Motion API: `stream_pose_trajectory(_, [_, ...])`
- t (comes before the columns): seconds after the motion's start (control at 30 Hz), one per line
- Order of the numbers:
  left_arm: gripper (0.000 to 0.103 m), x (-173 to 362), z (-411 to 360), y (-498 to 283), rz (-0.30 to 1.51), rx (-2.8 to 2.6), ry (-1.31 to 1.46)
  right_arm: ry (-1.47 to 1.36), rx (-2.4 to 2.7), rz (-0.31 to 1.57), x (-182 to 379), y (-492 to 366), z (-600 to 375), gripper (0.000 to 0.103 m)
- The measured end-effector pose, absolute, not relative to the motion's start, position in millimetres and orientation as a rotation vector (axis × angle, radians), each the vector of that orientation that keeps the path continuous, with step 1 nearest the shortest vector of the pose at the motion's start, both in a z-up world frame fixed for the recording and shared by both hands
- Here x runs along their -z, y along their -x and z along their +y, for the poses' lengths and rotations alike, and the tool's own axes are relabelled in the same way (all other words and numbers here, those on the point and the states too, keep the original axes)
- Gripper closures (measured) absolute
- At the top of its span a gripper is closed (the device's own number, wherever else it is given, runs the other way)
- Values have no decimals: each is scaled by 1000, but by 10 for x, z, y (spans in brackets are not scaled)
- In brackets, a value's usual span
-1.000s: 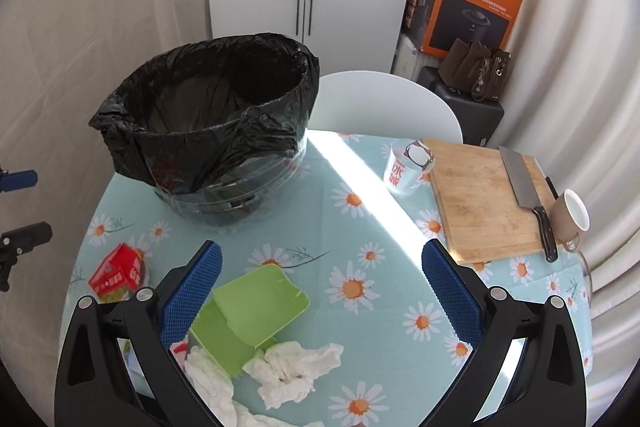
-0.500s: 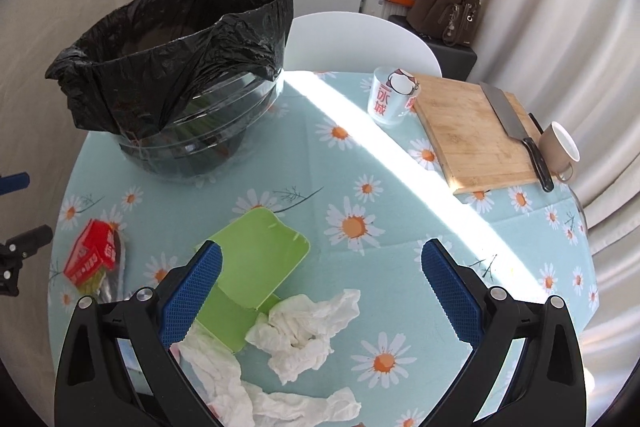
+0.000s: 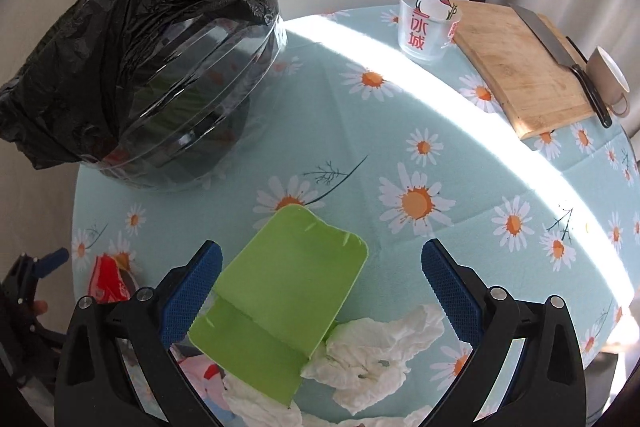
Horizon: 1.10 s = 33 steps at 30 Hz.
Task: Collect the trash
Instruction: 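Grasp the red snack bag with the left tool while the right tool grasps the green plastic lid, then carry the red bag over the bin while the right tool drops the green lid inside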
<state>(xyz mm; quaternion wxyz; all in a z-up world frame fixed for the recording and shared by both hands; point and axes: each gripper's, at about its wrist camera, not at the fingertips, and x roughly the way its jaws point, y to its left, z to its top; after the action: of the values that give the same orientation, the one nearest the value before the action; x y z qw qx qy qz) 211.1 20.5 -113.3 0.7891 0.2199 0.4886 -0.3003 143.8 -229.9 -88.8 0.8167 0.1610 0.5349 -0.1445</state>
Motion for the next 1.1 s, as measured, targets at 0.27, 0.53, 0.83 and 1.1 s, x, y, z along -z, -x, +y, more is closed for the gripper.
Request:
stream_pose_trajectory(0.27, [6, 1318, 128, -2121, 1086, 644, -471, -423, 322, 1224, 1204, -1674, -2276, 8])
stream_pose_trajectory(0.53, [6, 1428, 62, -2115, 1127, 642, -442, -441, 338, 1277, 1385, -1710, -2238, 8])
stream_pose_trajectory(0.83, [31, 1436, 166, -2164, 1113, 621, -393, -475, 287, 1239, 1306, -1547, -2252, 36])
stream_pose_trajectory(1.1, [78, 1359, 263, -2195, 1121, 624, -375, -474, 258, 1192, 1053, -1433, -2251, 37])
